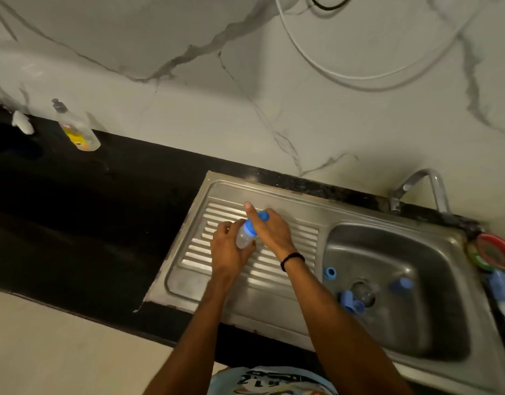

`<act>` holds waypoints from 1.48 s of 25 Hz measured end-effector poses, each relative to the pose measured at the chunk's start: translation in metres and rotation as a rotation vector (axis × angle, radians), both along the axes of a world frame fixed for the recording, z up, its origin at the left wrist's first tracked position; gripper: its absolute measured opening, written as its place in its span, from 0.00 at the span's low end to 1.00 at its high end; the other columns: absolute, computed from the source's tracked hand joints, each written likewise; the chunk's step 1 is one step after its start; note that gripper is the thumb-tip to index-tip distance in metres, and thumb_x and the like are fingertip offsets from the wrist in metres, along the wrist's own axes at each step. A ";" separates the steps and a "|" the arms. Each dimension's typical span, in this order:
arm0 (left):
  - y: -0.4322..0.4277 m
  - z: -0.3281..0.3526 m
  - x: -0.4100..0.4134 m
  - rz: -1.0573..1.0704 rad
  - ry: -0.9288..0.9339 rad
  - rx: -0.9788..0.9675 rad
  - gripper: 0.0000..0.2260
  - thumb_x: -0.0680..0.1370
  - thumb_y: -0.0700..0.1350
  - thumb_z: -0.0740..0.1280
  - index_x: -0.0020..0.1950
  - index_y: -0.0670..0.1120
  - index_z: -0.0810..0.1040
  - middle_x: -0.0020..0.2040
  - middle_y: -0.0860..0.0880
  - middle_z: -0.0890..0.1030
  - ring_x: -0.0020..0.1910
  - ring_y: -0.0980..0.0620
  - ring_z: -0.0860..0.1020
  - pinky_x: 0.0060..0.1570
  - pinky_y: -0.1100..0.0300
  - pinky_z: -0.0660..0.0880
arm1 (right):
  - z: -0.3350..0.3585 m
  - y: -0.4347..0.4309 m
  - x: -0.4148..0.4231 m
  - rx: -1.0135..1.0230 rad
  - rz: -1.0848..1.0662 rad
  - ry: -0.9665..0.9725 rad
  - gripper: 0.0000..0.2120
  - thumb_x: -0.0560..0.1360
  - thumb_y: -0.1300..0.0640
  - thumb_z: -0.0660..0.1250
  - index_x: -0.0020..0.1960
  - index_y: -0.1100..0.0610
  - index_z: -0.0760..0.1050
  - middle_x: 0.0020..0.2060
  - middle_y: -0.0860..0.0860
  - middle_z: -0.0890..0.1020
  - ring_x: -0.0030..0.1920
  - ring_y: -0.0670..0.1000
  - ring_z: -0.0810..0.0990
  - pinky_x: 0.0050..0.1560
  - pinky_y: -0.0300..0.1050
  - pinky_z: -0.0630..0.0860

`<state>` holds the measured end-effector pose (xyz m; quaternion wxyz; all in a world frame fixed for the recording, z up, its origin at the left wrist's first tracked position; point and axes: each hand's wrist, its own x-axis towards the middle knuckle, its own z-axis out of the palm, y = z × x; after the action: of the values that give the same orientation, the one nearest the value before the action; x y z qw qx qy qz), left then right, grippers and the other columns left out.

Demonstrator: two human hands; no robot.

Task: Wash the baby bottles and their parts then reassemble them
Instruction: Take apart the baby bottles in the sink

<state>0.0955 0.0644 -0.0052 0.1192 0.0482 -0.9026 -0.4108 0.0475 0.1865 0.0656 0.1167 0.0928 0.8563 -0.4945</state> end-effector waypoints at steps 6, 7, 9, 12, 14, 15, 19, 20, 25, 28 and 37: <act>0.082 0.005 0.023 -0.170 -0.182 0.274 0.28 0.71 0.54 0.79 0.68 0.52 0.75 0.57 0.57 0.81 0.54 0.56 0.80 0.52 0.61 0.76 | -0.009 0.129 0.018 -0.341 -0.186 -0.215 0.30 0.66 0.29 0.70 0.41 0.58 0.79 0.31 0.53 0.77 0.27 0.47 0.73 0.28 0.41 0.69; 0.100 0.006 0.026 -0.178 -0.201 0.332 0.25 0.71 0.54 0.79 0.66 0.53 0.77 0.56 0.58 0.82 0.54 0.56 0.81 0.53 0.61 0.77 | -0.007 0.152 0.022 -0.421 -0.194 -0.226 0.26 0.68 0.32 0.71 0.42 0.57 0.78 0.30 0.54 0.73 0.25 0.47 0.69 0.26 0.40 0.64; 0.136 0.009 0.034 -0.180 -0.227 0.434 0.23 0.72 0.52 0.79 0.65 0.54 0.79 0.56 0.58 0.83 0.54 0.58 0.81 0.53 0.61 0.78 | -0.005 0.193 0.031 -0.513 -0.202 -0.243 0.22 0.71 0.36 0.71 0.44 0.56 0.78 0.30 0.53 0.72 0.26 0.47 0.68 0.27 0.40 0.63; 0.200 0.013 0.046 -0.152 -0.252 0.461 0.20 0.73 0.50 0.78 0.64 0.56 0.79 0.55 0.59 0.83 0.53 0.60 0.81 0.50 0.66 0.77 | -0.010 0.256 0.048 -0.670 -0.193 -0.293 0.14 0.75 0.46 0.71 0.49 0.57 0.80 0.35 0.53 0.79 0.30 0.49 0.75 0.34 0.43 0.72; 0.238 0.011 0.058 -0.108 -0.260 0.489 0.15 0.75 0.48 0.76 0.60 0.57 0.80 0.52 0.58 0.83 0.52 0.59 0.81 0.50 0.66 0.76 | -0.015 0.296 0.057 -0.753 -0.208 -0.301 0.06 0.78 0.55 0.68 0.51 0.56 0.80 0.44 0.54 0.80 0.38 0.51 0.80 0.42 0.46 0.79; 0.255 0.008 0.064 -0.076 -0.268 0.496 0.12 0.76 0.47 0.74 0.59 0.55 0.81 0.51 0.57 0.83 0.52 0.57 0.81 0.50 0.64 0.76 | -0.019 0.316 0.061 -0.789 -0.225 -0.293 0.04 0.78 0.59 0.67 0.52 0.55 0.79 0.46 0.54 0.80 0.42 0.52 0.80 0.46 0.48 0.80; 0.304 -0.004 0.089 -0.009 -0.336 0.524 0.09 0.79 0.47 0.71 0.58 0.50 0.81 0.49 0.52 0.83 0.48 0.54 0.81 0.46 0.64 0.74 | -0.039 0.385 0.080 -0.819 -0.314 -0.319 0.07 0.76 0.64 0.65 0.51 0.56 0.78 0.48 0.55 0.79 0.47 0.53 0.80 0.51 0.51 0.80; 0.314 -0.006 0.094 0.010 -0.359 0.546 0.08 0.79 0.47 0.71 0.58 0.49 0.81 0.49 0.50 0.83 0.48 0.53 0.81 0.45 0.63 0.74 | -0.044 0.397 0.086 -0.805 -0.342 -0.326 0.05 0.77 0.64 0.66 0.51 0.57 0.78 0.48 0.55 0.79 0.47 0.53 0.80 0.50 0.50 0.80; 0.339 -0.015 0.095 0.137 -0.476 0.539 0.09 0.79 0.50 0.70 0.55 0.47 0.80 0.48 0.46 0.82 0.47 0.48 0.80 0.48 0.55 0.77 | -0.106 0.441 0.100 -0.329 -0.448 -0.348 0.11 0.69 0.55 0.76 0.44 0.57 0.76 0.44 0.54 0.82 0.44 0.51 0.82 0.44 0.46 0.80; 0.348 -0.014 0.091 0.146 -0.502 0.520 0.07 0.79 0.48 0.71 0.53 0.46 0.80 0.45 0.48 0.81 0.43 0.51 0.79 0.43 0.59 0.74 | -0.154 0.453 0.109 0.126 -0.332 -0.484 0.18 0.65 0.54 0.75 0.52 0.58 0.77 0.48 0.53 0.82 0.48 0.55 0.82 0.42 0.45 0.77; 0.352 -0.028 0.079 -0.105 -0.670 0.287 0.17 0.71 0.60 0.71 0.53 0.52 0.80 0.50 0.52 0.83 0.51 0.51 0.81 0.57 0.52 0.77 | -0.196 0.448 0.114 0.457 -0.327 -0.654 0.25 0.75 0.55 0.68 0.69 0.62 0.66 0.65 0.62 0.73 0.66 0.62 0.71 0.64 0.52 0.71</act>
<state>0.1746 0.4169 -0.0329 -0.2124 0.1498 -0.8261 -0.5000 0.1613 0.6350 -0.1305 0.2786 0.4026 0.8357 -0.2488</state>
